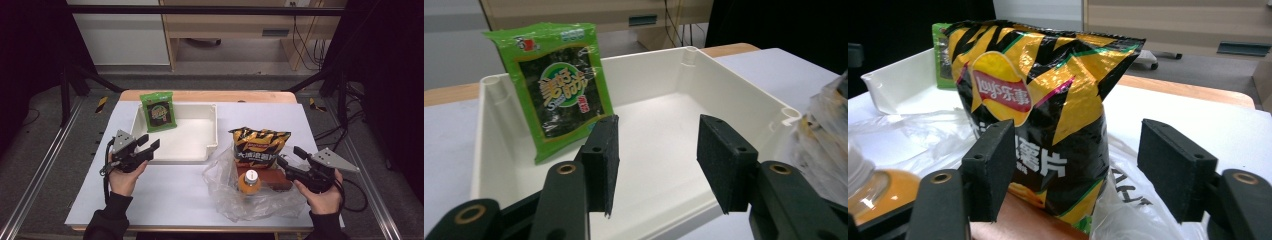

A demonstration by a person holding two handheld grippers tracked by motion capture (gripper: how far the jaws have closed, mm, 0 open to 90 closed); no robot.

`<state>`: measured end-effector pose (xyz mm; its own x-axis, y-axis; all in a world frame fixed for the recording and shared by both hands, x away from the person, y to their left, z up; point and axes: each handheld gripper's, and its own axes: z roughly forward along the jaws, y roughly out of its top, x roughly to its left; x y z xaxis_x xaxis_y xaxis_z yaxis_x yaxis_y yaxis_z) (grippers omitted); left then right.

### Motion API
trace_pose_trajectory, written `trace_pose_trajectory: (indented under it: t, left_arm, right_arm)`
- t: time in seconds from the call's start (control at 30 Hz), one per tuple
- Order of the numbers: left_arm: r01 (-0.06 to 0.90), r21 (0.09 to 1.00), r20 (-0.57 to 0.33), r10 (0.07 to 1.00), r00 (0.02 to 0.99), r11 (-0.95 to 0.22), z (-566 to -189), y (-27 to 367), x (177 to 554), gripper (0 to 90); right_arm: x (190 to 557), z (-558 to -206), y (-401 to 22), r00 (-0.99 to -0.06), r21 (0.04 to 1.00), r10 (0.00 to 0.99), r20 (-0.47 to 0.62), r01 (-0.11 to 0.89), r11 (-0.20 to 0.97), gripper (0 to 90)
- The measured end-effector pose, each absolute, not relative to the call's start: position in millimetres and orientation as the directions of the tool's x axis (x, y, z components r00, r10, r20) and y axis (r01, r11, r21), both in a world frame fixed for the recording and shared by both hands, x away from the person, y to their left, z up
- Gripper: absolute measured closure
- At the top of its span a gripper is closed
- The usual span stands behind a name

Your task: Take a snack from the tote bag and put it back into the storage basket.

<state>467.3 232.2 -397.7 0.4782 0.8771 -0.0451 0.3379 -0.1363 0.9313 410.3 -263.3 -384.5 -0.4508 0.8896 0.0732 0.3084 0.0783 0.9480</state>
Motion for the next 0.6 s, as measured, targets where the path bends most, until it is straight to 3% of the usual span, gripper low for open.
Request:
trace_pose_trajectory:
  t: [0.6]
  left_arm:
    - [0.330, 0.918, 0.010, 0.842, 0.539, -0.222, -400, 207, 448, 38.7]
  right_arm:
    - [439, -366, -257, -0.441, 0.954, 0.896, 0.057, 0.289, 0.082, 19.7]
